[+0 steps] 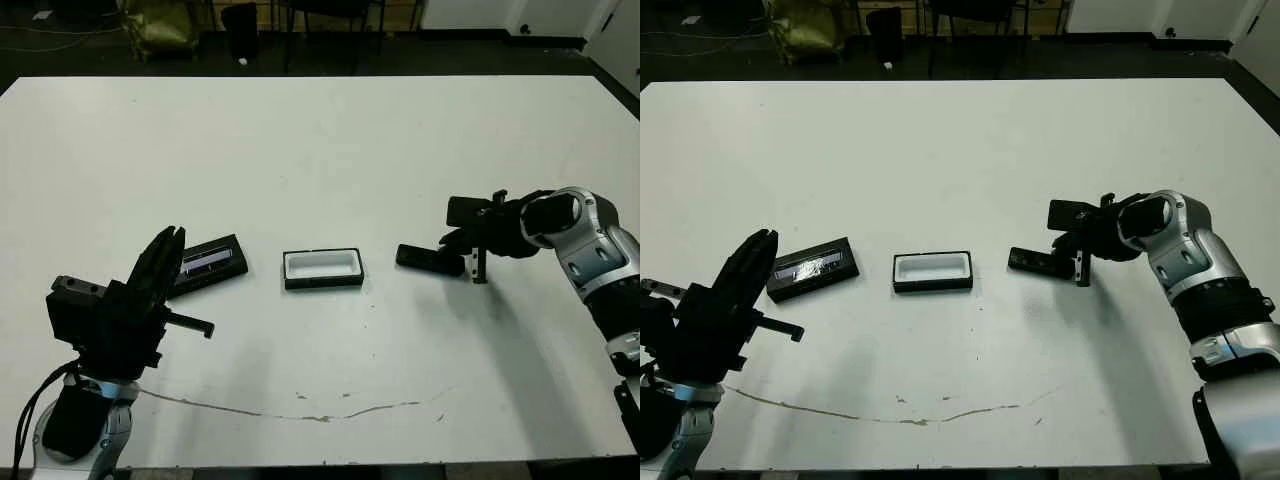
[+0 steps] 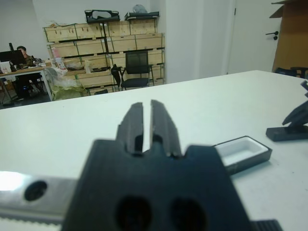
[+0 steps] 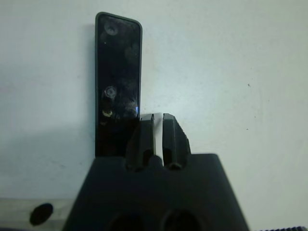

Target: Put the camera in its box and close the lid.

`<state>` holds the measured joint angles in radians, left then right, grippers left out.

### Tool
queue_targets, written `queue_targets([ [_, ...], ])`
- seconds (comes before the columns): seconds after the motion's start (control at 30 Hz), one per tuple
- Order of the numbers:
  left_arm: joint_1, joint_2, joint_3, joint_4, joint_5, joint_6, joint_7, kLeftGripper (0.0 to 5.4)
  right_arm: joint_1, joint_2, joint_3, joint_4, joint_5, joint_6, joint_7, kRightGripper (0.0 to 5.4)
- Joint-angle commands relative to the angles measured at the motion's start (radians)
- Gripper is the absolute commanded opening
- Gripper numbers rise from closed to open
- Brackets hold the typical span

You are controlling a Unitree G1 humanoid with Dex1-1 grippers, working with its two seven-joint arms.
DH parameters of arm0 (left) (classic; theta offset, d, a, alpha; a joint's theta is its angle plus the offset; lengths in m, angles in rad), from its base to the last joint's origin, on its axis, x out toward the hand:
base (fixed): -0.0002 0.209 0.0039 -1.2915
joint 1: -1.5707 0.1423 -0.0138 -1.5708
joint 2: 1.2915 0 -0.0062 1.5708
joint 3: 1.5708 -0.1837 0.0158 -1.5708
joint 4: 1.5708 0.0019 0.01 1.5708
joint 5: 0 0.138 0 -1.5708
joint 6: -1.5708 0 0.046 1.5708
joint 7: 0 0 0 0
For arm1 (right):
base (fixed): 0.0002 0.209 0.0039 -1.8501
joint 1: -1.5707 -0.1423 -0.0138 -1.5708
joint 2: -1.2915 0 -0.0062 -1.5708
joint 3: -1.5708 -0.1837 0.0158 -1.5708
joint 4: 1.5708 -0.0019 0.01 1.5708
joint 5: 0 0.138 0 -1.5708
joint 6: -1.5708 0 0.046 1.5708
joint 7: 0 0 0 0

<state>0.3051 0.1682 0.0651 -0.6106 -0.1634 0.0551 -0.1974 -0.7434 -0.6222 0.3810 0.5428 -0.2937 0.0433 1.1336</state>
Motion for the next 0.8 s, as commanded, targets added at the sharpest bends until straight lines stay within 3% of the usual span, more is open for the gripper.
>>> queue_targets([
  [0.03, 0.012, 0.004, 0.003, 0.008, 0.002, 0.009, 0.0, 0.01, 0.024, -0.014, 0.001, -0.011, 0.0, 0.028, 0.014, 0.0],
  [0.23, 0.013, 0.002, 0.005, 0.01, -0.005, 0.008, 0.0, 0.01, 0.036, -0.03, -0.013, -0.011, 0.027, -0.002, 0.033, 0.0],
  [0.6, 0.001, 0.006, 0.003, 0.021, -0.004, 0.007, -0.004, 0.01, 0.056, -0.054, -0.012, -0.077, 0.037, 0.033, 0.061, 0.0],
  [0.73, -0.001, 0.005, 0.0, 0.018, 0.002, 0.007, -0.001, 0.01, 0.056, -0.057, -0.014, -0.08, 0.048, 0.005, 0.074, 0.0],
  [0.8, -0.002, 0.005, 0.0, 0.019, -0.001, 0.008, -0.002, 0.01, 0.052, -0.057, -0.01, -0.084, 0.049, 0.032, 0.089, 0.0],
])
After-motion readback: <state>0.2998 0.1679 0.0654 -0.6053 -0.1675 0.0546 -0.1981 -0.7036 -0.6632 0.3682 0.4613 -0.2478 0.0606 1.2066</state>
